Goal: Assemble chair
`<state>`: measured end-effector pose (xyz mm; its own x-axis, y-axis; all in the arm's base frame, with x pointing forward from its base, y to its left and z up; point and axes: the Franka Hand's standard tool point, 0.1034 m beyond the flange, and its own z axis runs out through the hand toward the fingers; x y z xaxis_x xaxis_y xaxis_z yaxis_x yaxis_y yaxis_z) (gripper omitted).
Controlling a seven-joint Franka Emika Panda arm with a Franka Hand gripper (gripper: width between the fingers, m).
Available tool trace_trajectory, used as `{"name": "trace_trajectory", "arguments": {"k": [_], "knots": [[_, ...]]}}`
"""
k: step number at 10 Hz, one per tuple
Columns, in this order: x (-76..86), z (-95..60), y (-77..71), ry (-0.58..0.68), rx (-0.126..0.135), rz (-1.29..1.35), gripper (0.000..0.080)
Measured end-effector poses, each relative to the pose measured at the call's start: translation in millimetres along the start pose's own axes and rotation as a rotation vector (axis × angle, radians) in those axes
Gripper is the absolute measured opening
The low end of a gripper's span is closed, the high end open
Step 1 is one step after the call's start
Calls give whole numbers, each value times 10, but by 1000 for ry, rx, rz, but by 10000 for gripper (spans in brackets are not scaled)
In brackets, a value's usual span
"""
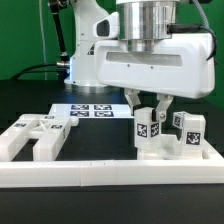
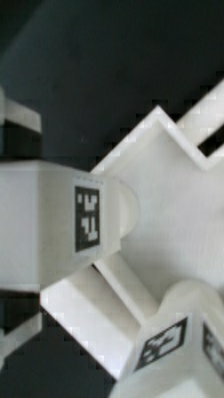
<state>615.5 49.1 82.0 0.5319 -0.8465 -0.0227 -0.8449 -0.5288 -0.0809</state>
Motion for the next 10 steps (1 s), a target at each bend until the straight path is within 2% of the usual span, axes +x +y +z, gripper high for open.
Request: {"name": "trace_trajectory", "arguments": {"k": [3, 7, 8, 9, 10], "knots": [[15, 0, 2, -9, 9, 296, 291], [18, 0, -3, -12, 9, 561, 291], [11, 2, -6, -12, 9, 582, 352], [10, 2, -6, -12, 9, 564, 488], [10, 1, -7, -11, 9, 523, 488]]}}
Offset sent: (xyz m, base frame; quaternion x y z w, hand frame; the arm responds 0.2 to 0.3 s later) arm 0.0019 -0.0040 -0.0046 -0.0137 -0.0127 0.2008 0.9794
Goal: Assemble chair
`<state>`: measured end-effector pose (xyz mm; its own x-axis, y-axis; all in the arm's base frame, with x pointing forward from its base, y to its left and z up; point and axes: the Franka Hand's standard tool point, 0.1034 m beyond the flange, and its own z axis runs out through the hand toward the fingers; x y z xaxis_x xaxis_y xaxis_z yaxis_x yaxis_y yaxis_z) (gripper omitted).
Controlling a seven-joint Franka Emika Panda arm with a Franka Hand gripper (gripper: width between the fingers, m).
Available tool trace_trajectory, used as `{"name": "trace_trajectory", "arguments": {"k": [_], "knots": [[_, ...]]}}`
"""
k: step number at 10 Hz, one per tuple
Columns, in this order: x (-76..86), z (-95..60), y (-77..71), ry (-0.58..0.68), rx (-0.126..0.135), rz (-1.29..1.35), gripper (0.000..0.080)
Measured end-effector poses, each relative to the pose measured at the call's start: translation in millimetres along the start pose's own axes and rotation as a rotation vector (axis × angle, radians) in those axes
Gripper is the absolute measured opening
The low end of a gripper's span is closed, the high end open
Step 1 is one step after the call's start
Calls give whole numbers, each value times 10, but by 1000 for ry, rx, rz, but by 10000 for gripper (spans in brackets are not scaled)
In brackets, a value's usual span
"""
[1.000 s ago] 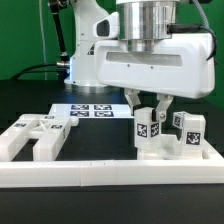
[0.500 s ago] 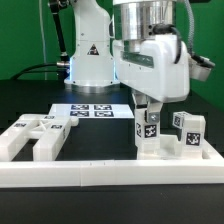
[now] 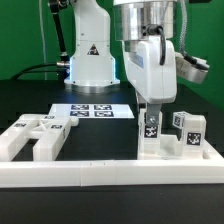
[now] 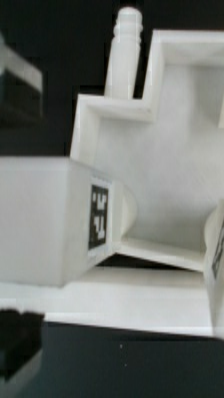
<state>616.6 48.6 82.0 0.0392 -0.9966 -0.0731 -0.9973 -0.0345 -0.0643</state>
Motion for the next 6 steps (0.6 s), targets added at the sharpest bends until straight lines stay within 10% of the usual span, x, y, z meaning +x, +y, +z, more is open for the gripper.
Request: {"name": "trace_trajectory", "arguments": {"k": [1, 6], "knots": [[-6, -12, -4, 2, 1, -82, 617], [-42, -40, -20, 3, 7, -736, 649]]}}
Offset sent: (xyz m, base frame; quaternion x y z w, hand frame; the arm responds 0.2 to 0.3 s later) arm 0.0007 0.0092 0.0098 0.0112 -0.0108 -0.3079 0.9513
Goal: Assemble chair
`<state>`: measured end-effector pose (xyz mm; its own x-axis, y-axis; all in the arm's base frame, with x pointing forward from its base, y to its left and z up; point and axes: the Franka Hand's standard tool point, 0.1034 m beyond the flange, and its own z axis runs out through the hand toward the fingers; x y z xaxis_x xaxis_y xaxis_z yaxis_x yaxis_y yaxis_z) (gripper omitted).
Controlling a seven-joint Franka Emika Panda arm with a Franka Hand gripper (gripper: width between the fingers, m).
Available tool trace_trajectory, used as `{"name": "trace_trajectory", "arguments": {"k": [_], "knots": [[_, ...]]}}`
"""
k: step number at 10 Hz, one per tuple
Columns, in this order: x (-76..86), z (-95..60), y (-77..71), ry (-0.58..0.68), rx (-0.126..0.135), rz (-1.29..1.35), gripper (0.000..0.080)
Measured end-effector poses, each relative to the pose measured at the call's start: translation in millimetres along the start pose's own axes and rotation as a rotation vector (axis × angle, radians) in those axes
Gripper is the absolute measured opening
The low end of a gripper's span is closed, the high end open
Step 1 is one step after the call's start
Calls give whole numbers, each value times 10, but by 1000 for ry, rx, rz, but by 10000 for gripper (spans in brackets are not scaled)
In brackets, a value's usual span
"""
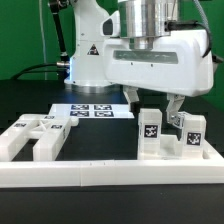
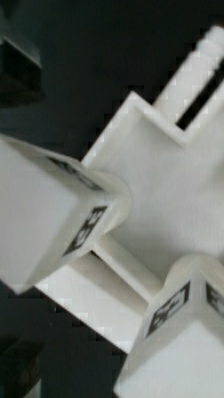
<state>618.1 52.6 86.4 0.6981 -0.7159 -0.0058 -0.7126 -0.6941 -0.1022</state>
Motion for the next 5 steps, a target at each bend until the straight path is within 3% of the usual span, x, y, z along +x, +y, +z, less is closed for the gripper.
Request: {"name": "trace_trajectory", "arguments": {"k": [5], "knots": [[5, 24, 23, 7, -10, -403, 649]]}}
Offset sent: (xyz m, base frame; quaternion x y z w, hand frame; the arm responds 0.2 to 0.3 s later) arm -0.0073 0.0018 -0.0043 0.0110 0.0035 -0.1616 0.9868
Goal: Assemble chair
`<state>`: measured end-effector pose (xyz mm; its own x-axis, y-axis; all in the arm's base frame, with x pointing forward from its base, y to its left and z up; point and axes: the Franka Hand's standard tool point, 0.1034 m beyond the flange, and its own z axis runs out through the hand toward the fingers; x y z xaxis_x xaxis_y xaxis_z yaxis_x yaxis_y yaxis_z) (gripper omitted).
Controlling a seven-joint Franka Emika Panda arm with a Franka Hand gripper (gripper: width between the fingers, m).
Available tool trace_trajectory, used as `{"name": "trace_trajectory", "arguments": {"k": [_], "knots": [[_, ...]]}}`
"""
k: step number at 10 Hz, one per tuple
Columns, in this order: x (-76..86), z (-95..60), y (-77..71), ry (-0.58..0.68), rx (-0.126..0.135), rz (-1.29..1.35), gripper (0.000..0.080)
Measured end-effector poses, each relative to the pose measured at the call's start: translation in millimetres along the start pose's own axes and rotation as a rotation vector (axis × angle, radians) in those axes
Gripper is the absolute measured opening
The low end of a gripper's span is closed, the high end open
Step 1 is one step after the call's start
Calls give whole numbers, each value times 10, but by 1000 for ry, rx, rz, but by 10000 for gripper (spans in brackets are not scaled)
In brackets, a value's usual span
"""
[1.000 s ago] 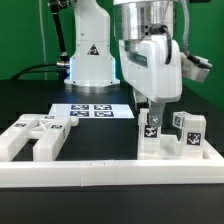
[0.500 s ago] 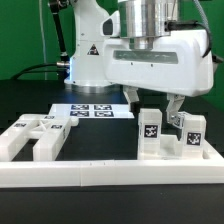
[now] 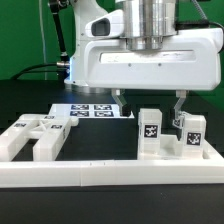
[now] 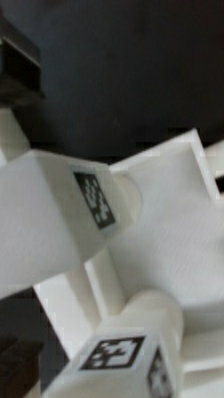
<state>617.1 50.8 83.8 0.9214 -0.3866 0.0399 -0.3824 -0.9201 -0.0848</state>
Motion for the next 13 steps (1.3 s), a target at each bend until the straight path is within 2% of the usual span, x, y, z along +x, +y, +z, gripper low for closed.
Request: {"name": "trace_trajectory", "arguments": {"k": [3, 5, 6, 7, 8, 9, 11, 13], "knots": [[4, 3, 13, 6, -35, -191, 649], [5, 5, 16, 6, -35, -181, 649], [5, 6, 17, 6, -35, -166, 523], [4, 7, 18, 7, -35, -143, 341], [5, 8, 21, 7, -35, -144, 290], [5, 9, 20, 7, -34, -127, 290], [53, 18, 24, 11, -21, 143, 290], [64, 25, 18, 17, -20, 373, 290]]}}
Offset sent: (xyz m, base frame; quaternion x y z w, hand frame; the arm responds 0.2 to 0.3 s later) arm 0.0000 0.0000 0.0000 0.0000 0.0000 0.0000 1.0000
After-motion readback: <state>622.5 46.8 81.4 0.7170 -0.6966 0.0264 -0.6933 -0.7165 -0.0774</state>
